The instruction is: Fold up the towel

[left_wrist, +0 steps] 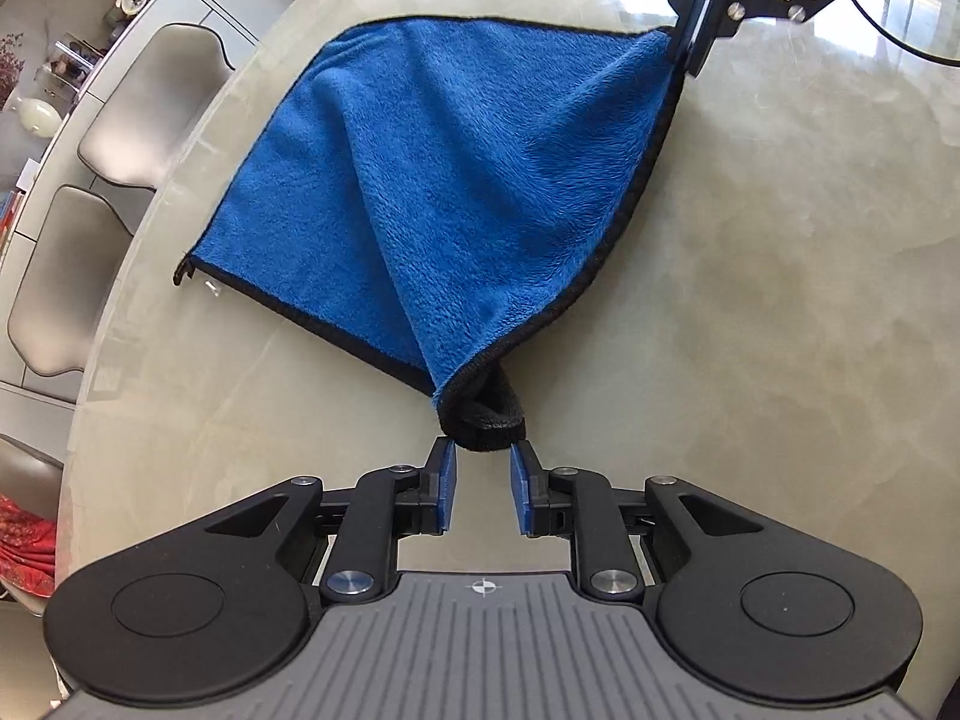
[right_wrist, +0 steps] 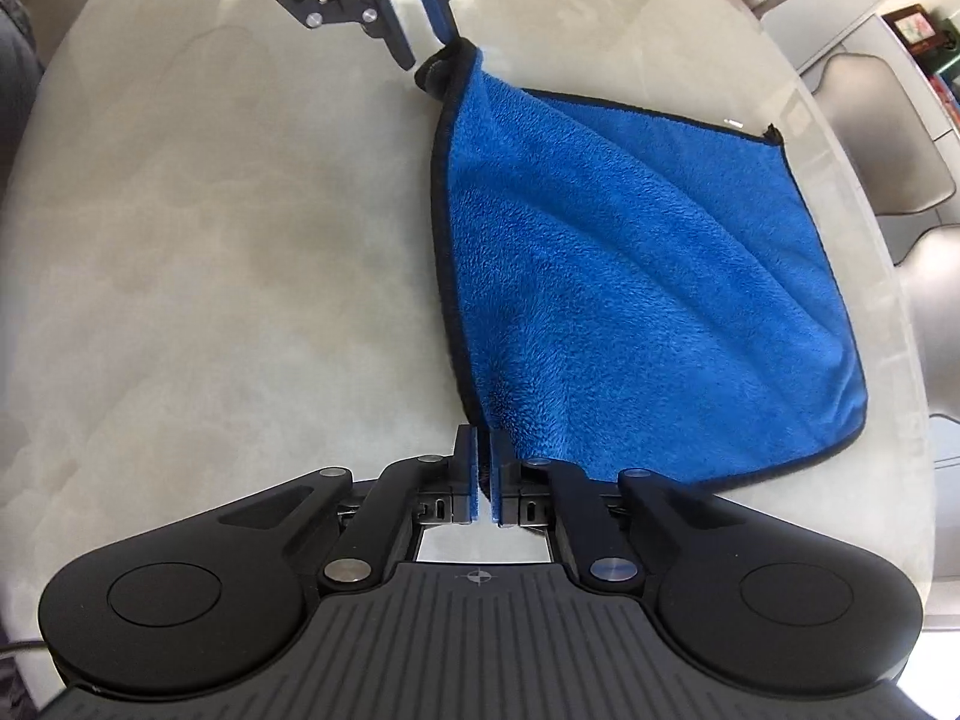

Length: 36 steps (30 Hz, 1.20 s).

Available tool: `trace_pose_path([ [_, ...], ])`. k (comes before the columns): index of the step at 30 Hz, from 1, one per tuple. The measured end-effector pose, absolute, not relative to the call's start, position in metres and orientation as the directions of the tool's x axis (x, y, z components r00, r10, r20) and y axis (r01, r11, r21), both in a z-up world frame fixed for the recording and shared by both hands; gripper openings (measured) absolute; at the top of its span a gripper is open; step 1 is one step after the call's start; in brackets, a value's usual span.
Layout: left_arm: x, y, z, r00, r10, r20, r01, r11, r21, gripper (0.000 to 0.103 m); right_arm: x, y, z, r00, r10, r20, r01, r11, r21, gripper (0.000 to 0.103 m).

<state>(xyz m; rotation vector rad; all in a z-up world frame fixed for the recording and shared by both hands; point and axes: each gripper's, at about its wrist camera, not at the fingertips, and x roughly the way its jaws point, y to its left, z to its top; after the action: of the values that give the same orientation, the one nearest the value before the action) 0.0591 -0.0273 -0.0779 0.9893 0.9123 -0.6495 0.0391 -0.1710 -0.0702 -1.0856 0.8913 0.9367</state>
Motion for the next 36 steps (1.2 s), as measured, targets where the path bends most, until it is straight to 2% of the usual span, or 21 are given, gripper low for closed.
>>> trace_pose_path([
  [5, 0.055, -0.036, -0.079, 0.487, -0.075, -0.870, 0.816, 0.396, 0.422, 0.021, 0.039, -0.184, -0.061, 0.340, 0.123, -0.932, -0.931, 0.182, -0.316, 0.004],
  [8, 0.050, -0.040, -0.081, 0.489, -0.077, -0.869, 0.822, 0.375, 0.429, 0.021, 0.035, -0.187, -0.057, 0.299, 0.132, -0.945, -0.943, 0.190, -0.272, 0.004],
  [13, 0.042, -0.040, -0.077, 0.458, -0.093, -0.884, 0.846, 0.352, 0.401, 0.021, 0.026, -0.193, -0.069, 0.266, 0.093, -0.959, -0.955, 0.161, -0.250, 0.004],
  [20, 0.067, -0.015, -0.054, 0.453, -0.096, -0.887, 0.832, 0.403, 0.381, 0.023, 0.056, -0.209, -0.048, 0.359, 0.142, -0.923, -0.895, 0.332, -0.297, 0.009],
  [22, 0.092, -0.005, -0.045, 0.490, -0.088, -0.867, 0.784, 0.479, 0.394, 0.025, 0.072, -0.215, -0.043, 0.397, 0.147, -0.906, -0.865, 0.390, -0.316, 0.009],
  [24, 0.118, 0.000, -0.042, 0.521, -0.096, -0.848, 0.728, 0.568, 0.383, 0.033, 0.091, -0.220, -0.041, 0.434, 0.159, -0.887, -0.831, 0.451, -0.326, 0.009],
  [28, 0.192, -0.002, -0.045, 0.536, -0.172, -0.827, 0.595, 0.771, 0.226, 0.033, 0.135, -0.227, -0.039, 0.476, 0.214, -0.853, -0.766, 0.577, -0.283, 0.009],
  [30, 0.219, -0.007, -0.049, 0.547, -0.197, -0.813, 0.561, 0.808, 0.181, 0.033, 0.160, -0.228, -0.039, 0.490, 0.242, -0.838, -0.736, 0.629, -0.249, 0.009],
  [36, 0.277, -0.021, -0.069, 0.587, -0.178, -0.789, 0.490, 0.855, 0.172, 0.036, 0.213, -0.223, -0.047, 0.515, 0.268, -0.814, -0.707, 0.670, -0.227, 0.009],
])
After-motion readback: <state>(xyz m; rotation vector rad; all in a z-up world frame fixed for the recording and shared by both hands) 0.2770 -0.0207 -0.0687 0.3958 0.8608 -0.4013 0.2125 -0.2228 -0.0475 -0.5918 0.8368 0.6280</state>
